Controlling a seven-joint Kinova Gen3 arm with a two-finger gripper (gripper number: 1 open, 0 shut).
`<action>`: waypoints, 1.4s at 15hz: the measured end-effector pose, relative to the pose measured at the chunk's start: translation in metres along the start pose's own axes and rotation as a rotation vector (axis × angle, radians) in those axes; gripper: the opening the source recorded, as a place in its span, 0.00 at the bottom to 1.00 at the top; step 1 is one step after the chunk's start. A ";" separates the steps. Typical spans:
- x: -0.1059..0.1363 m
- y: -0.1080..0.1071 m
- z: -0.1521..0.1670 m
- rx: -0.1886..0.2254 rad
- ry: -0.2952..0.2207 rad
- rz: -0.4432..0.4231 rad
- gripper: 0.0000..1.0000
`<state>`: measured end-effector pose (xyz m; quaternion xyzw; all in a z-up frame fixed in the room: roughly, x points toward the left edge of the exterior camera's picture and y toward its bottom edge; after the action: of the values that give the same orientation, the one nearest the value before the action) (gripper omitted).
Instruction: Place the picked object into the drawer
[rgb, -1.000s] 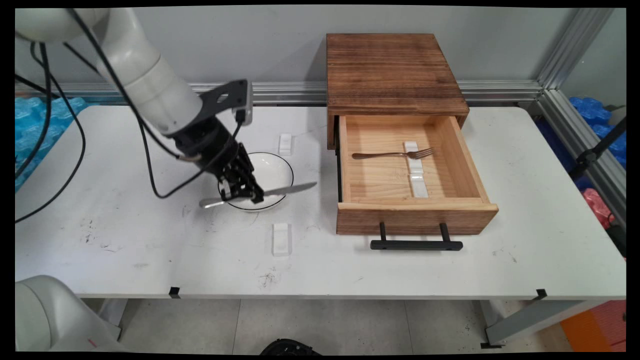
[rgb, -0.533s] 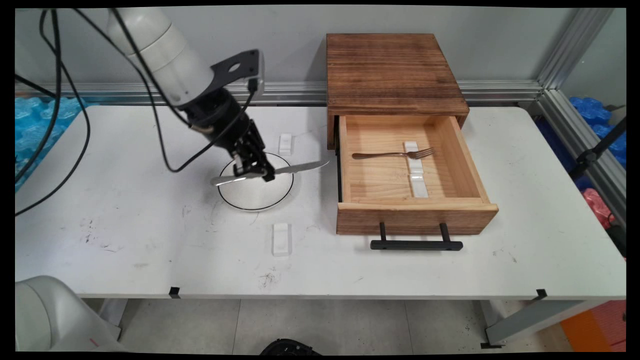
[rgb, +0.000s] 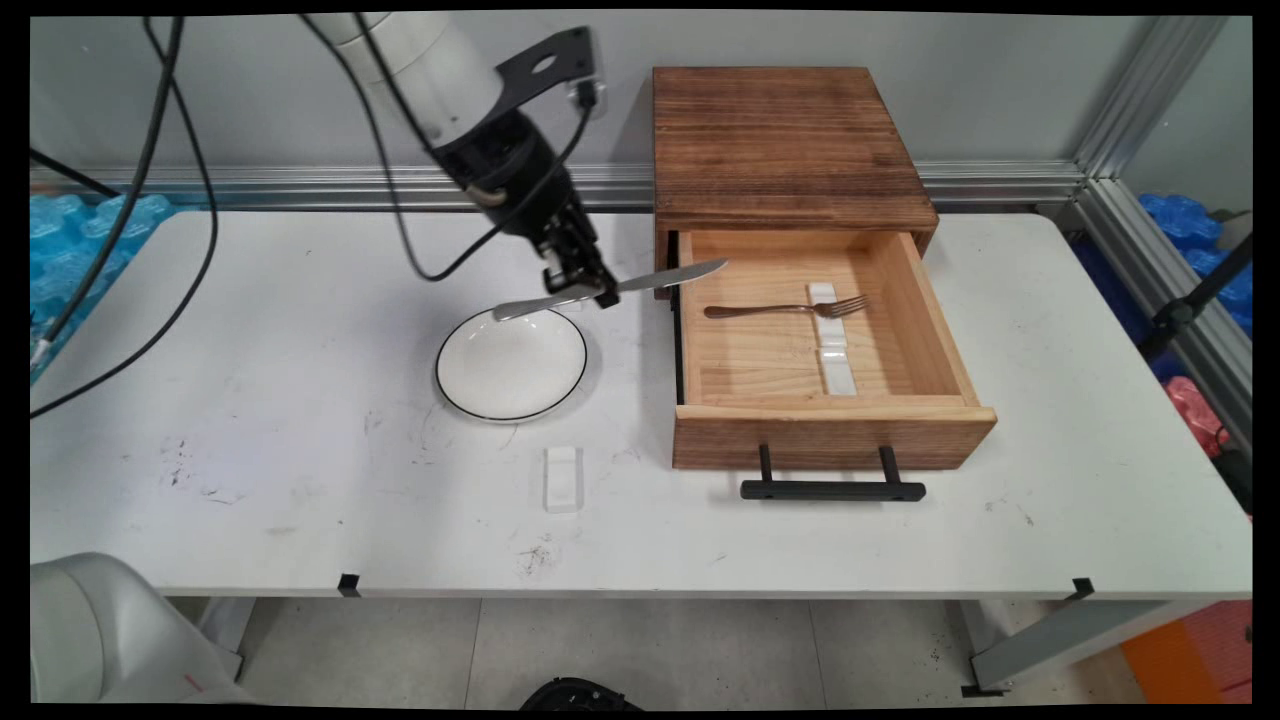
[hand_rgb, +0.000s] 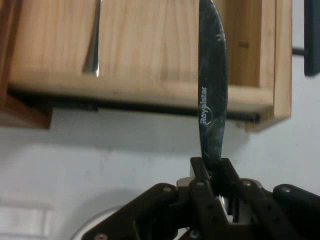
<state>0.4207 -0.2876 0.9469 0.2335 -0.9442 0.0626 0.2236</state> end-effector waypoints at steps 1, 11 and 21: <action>0.005 -0.002 0.001 0.002 0.005 0.003 0.00; 0.075 -0.019 0.041 -0.011 0.102 0.070 0.00; 0.112 -0.031 0.081 -0.005 0.153 0.114 0.00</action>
<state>0.3148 -0.3797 0.9261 0.1734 -0.9363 0.0903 0.2916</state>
